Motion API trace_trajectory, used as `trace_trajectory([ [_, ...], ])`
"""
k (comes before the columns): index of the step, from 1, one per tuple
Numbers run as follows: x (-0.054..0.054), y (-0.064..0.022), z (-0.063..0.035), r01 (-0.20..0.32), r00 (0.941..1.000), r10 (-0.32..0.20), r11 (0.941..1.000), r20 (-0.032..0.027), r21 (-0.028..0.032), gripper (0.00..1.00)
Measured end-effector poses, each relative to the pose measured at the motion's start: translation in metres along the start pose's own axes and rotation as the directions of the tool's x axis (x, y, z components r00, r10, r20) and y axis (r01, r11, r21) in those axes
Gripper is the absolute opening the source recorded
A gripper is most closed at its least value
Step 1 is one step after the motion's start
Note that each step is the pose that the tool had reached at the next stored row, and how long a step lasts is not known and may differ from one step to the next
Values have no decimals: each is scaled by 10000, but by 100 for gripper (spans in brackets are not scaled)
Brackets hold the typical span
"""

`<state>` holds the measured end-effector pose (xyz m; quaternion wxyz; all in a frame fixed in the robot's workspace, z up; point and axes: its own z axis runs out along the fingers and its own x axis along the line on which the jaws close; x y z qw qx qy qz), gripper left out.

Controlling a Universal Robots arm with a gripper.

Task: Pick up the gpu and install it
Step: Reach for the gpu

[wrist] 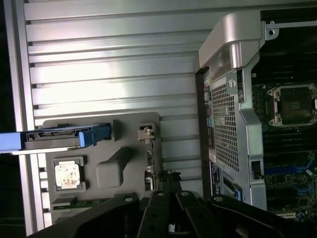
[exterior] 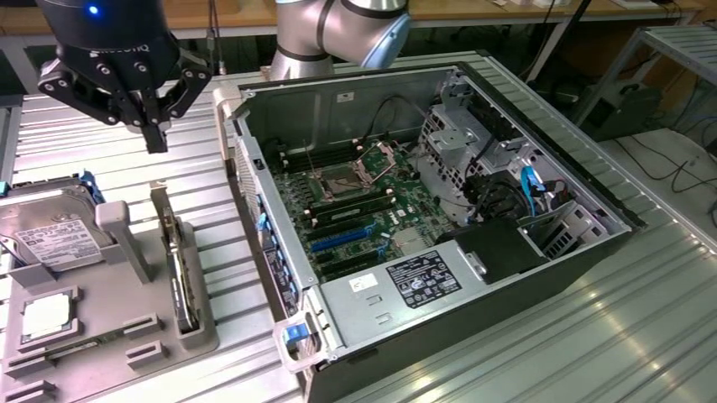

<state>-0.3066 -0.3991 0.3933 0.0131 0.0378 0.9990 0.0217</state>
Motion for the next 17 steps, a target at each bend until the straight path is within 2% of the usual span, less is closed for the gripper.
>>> trace_trajectory([
  [9,125,-14,-4,11,10000,-11,10000,-1,0,11],
  [17,128,-14,-4,12,10000,-12,10000,-1,0,11],
])
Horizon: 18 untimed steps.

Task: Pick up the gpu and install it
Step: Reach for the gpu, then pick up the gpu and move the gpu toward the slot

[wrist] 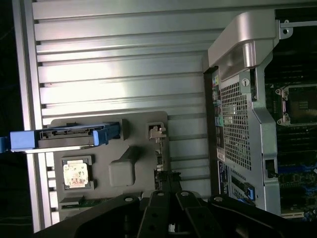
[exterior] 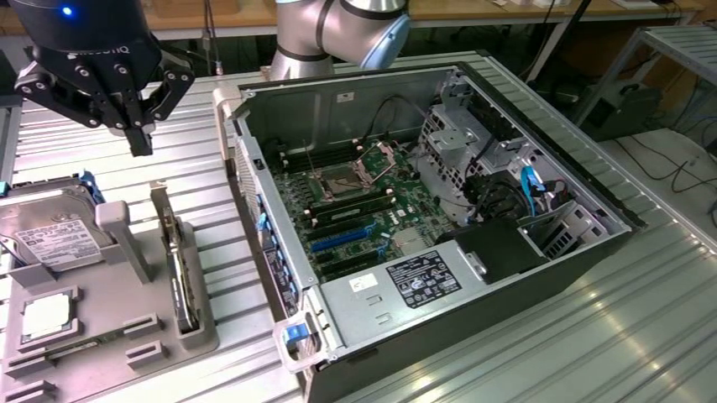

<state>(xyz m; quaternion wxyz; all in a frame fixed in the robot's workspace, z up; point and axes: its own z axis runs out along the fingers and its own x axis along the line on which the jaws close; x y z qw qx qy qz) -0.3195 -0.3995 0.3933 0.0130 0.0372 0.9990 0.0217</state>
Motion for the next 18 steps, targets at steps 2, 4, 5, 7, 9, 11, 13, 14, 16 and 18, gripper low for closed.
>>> trace_trajectory([
  [2,0,0,0,0,10000,0,10000,1,0,11],
  [4,0,0,0,0,10000,0,10000,0,-1,11],
  [5,0,0,0,0,10000,0,10000,0,0,11],
  [7,0,0,0,0,10000,0,10000,1,0,11],
  [9,0,0,0,0,10000,0,10000,1,-1,17],
  [11,0,0,0,0,10000,0,10000,1,0,24],
  [13,0,0,0,0,10000,0,10000,1,-1,36],
  [14,0,0,0,0,10000,0,10000,0,0,36],
  [16,0,0,0,0,10000,0,10000,1,0,48],
  [18,0,0,0,0,10000,0,10000,1,-1,60],
])
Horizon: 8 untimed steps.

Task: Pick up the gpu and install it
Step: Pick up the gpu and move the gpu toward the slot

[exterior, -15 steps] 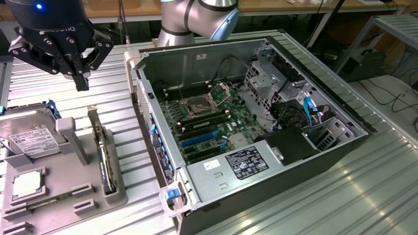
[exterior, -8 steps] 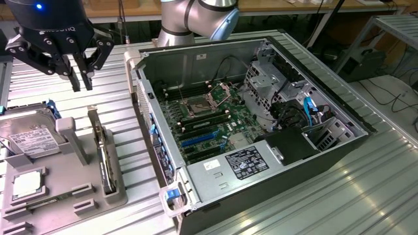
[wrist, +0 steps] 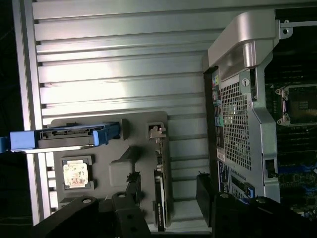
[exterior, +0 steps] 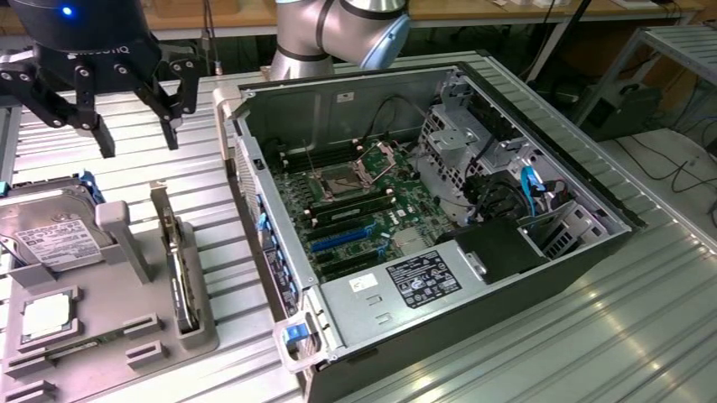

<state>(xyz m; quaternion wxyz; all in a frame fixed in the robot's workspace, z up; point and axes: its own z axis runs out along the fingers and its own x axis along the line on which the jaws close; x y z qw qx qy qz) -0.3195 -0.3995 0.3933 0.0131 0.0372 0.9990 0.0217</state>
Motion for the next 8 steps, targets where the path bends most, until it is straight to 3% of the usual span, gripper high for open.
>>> trace_trajectory([
  [3,1,0,0,34,10000,-34,10000,-1,0,72],
  [8,17,-25,3,545,9985,-545,9985,-24,-13,72],
])
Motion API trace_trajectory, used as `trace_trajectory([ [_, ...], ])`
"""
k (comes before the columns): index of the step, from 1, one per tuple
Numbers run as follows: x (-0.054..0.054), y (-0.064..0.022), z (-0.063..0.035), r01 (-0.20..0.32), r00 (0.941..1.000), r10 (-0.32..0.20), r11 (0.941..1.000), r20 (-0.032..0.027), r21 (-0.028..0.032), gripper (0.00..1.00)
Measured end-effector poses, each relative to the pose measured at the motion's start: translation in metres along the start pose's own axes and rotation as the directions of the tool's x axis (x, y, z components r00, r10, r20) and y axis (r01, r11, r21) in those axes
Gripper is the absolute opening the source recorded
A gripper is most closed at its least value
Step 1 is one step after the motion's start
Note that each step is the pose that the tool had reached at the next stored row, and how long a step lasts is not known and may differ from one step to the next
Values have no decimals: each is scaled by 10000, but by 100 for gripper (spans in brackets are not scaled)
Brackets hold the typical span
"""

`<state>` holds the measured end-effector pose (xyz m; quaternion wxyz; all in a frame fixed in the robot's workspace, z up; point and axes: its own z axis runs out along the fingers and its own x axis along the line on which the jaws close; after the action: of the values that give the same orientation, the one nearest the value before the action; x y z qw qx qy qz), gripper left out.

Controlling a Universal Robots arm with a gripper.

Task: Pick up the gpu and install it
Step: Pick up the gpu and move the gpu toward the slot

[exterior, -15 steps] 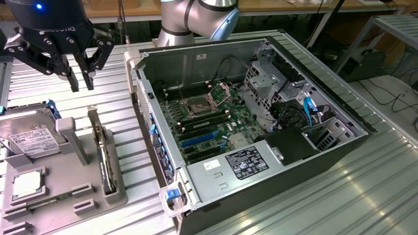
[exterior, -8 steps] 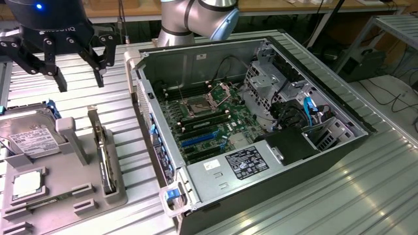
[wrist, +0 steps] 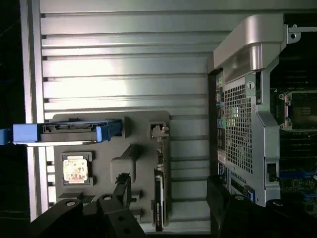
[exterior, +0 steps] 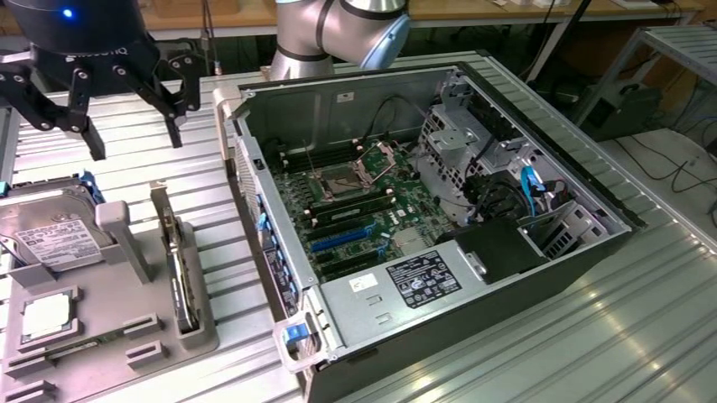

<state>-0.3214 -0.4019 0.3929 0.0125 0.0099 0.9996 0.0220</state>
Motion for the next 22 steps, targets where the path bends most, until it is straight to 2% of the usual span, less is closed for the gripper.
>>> trace_trajectory([
  [7,5,-169,0,66,10000,-66,10000,-3,8,72],
  [8,5,-175,5,94,10000,-94,10000,-15,14,72],
  [11,6,-186,31,328,9994,-328,9995,-122,11,72],
  [14,6,-206,60,625,9979,-625,9980,-185,3,72],
  [19,7,-244,122,863,9961,-863,9963,-205,-5,72],
  [22,7,-304,167,881,9959,-881,9961,-207,-5,72],
])
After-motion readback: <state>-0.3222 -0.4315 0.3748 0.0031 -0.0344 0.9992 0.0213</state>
